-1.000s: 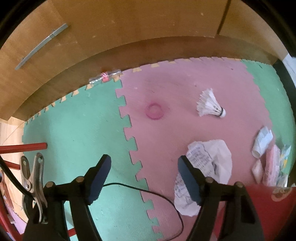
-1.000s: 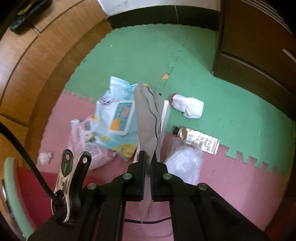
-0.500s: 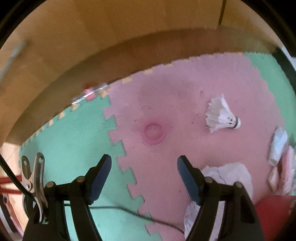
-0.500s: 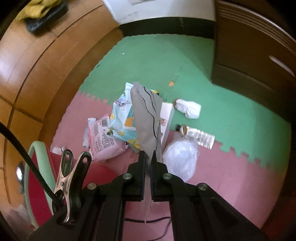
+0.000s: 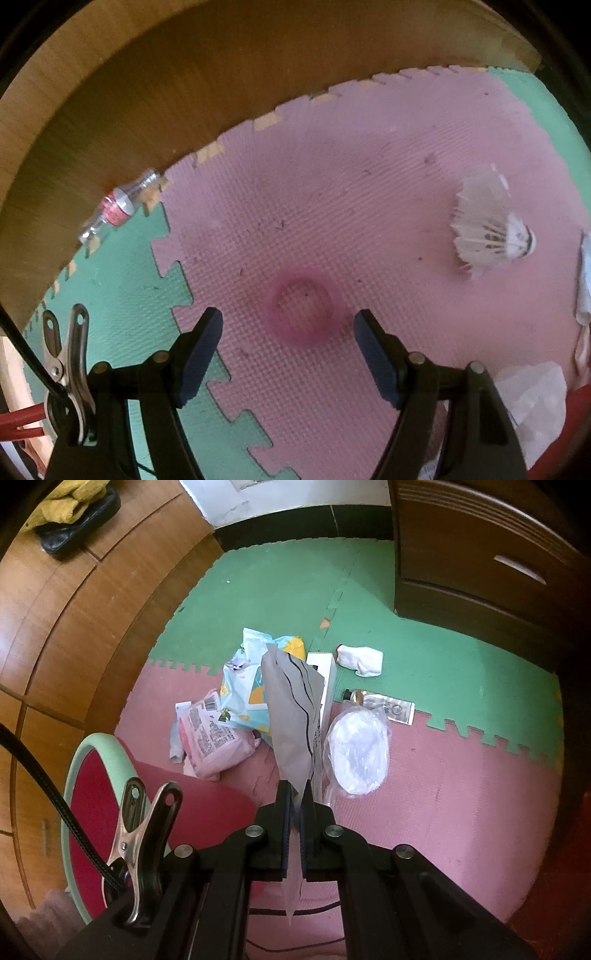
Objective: Collect trash
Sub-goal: 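Grasp the pink hair tie with the left tool while the right tool holds the bag, then carry the hair tie and paper bag over the red bucket, then open the left tool to drop the hair tie into the bucket, then open the right tool to drop the paper bag into the bucket, then move both tools away from the bucket toward the crumpled newspaper, then close both tools on the crumpled white printed plastic bag, then lift and carry the plastic bag over the red bucket with both tools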
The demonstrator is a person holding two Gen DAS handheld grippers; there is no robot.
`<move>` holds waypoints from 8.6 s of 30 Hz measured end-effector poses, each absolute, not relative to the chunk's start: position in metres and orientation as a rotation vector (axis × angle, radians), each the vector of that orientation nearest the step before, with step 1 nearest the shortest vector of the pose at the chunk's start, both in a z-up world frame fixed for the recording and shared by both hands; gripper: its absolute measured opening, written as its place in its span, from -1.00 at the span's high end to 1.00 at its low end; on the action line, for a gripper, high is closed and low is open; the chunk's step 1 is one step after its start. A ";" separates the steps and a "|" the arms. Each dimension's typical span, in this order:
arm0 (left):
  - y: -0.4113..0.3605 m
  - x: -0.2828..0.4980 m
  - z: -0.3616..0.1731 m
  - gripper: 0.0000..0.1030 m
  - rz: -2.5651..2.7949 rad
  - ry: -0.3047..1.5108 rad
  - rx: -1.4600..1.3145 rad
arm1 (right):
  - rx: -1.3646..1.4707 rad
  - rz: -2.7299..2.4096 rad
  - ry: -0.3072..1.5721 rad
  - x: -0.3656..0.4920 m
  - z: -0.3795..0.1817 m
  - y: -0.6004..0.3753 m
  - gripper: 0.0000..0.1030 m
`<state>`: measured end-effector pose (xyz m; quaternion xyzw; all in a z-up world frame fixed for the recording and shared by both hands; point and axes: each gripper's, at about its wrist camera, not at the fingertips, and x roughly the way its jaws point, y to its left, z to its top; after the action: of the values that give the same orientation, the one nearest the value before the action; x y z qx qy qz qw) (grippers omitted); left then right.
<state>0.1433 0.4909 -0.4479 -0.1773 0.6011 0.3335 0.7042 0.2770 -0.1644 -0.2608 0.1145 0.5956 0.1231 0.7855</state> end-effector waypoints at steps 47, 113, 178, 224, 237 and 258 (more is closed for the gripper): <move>0.324 0.078 -0.173 0.12 0.475 1.112 -0.607 | 0.306 0.366 1.168 0.261 -0.147 -0.173 0.90; 0.131 0.131 -0.189 0.02 0.028 1.380 -0.330 | 0.115 0.804 1.325 0.224 -0.200 -0.052 0.48; 0.370 0.060 -0.335 0.02 0.304 1.254 -0.493 | -0.170 0.767 1.038 0.030 -0.318 0.175 -0.03; 0.361 0.140 -0.431 0.55 0.292 1.414 -0.733 | -0.353 0.743 1.242 0.120 -0.433 0.222 0.70; 0.363 0.104 -0.381 0.80 0.319 1.302 -0.763 | -0.362 0.824 1.176 0.115 -0.403 0.224 0.91; 0.339 0.029 -0.251 0.82 0.355 1.091 -0.784 | -0.308 0.970 1.029 0.059 -0.297 0.190 0.91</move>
<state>0.0292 0.3391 -0.2513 -0.3610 0.5028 0.1634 0.7682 0.0585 0.1903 -0.2966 -0.1407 0.4708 0.4437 0.7494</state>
